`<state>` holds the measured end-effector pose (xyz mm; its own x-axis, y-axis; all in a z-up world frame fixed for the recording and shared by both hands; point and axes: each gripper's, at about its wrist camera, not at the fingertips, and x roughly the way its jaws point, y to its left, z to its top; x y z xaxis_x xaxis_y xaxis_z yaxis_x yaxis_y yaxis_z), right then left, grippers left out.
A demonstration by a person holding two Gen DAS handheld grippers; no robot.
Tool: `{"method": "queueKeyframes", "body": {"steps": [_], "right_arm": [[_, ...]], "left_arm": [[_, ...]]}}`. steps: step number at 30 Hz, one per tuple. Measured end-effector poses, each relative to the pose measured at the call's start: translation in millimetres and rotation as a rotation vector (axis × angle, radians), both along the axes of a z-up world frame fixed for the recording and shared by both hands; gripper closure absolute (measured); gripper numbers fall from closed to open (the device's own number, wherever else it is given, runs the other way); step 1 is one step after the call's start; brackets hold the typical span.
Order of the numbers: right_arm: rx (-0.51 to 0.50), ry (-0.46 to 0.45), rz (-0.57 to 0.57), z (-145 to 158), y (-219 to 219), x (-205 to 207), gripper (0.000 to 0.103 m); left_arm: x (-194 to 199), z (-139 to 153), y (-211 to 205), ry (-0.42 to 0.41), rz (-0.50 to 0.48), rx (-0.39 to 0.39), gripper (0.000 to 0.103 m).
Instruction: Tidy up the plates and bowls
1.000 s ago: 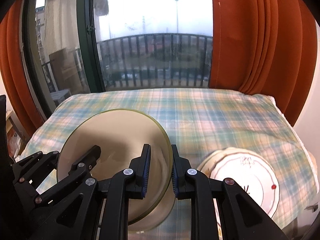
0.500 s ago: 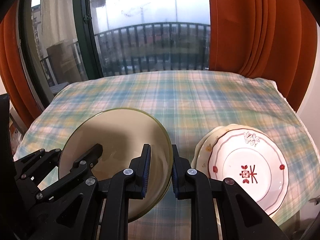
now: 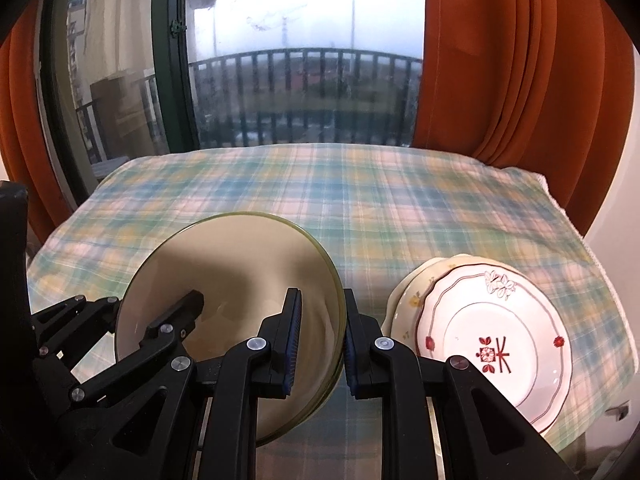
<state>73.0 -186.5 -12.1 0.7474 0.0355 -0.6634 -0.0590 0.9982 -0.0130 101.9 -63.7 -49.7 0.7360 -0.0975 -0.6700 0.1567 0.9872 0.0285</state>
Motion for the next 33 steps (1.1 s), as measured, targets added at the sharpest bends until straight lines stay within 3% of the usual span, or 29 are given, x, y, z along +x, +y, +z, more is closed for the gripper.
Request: {"method": "queueKeyframes", "body": {"steps": [9, 12, 15, 17, 19, 24, 33], "right_arm": [[0.005, -0.032, -0.004, -4, 0, -5, 0.074], [0.03, -0.031, 0.009, -4, -1, -5, 0.063], [0.044, -0.025, 0.009, -4, -2, -5, 0.056], [0.049, -0.023, 0.001, -3, -5, -5, 0.04], [0.062, -0.024, 0.0, -3, -7, -7, 0.032], [0.077, -0.013, 0.01, -1, -9, -8, 0.031], [0.128, 0.04, -0.005, -3, -16, 5, 0.031]], "left_arm": [[-7, 0, 2, -0.065, 0.013, -0.012, 0.08], [-8, 1, 0, -0.07, 0.001, -0.002, 0.076], [-5, 0, 5, -0.052, 0.007, -0.023, 0.069], [-3, 0, 9, -0.038, 0.005, -0.039, 0.061], [-4, 0, 10, -0.035, 0.006, -0.044, 0.044], [-3, 1, 13, -0.03, -0.018, -0.058, 0.029], [19, -14, 19, 0.115, -0.043, -0.171, 0.026]]}}
